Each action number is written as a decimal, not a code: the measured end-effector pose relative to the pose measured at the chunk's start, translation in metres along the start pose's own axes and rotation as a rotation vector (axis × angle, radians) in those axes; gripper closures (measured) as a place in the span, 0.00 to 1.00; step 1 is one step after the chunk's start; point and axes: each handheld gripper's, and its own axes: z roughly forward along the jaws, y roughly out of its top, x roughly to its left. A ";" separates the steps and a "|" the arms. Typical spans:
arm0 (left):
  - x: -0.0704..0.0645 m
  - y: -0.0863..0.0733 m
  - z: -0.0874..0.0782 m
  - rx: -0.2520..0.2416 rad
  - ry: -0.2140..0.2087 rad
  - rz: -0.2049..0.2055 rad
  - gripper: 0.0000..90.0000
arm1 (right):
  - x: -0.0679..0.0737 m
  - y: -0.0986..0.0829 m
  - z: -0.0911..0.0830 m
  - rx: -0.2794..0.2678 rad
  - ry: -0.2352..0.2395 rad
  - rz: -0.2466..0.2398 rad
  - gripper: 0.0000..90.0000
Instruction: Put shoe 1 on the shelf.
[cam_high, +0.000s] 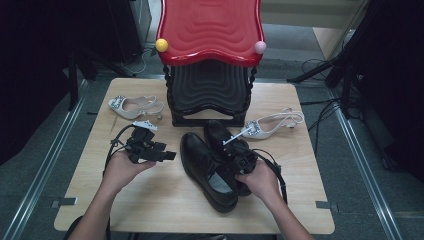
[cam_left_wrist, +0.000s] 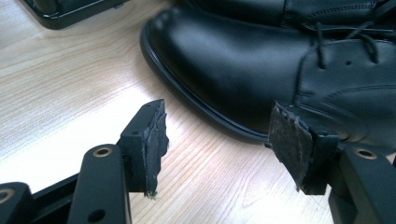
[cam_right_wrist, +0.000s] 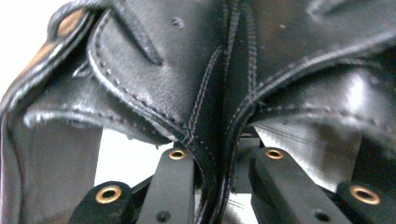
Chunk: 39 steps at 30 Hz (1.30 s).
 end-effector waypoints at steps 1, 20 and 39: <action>0.001 0.000 0.000 -0.001 0.001 0.002 0.41 | -0.002 0.000 -0.002 0.005 0.006 0.002 0.93; 0.012 -0.005 -0.024 -0.065 0.022 -0.018 0.41 | -0.020 -0.004 -0.054 -0.060 0.227 0.035 0.93; 0.006 -0.005 -0.015 -0.006 0.028 0.026 0.41 | -0.027 0.031 -0.117 -0.252 0.262 0.090 0.93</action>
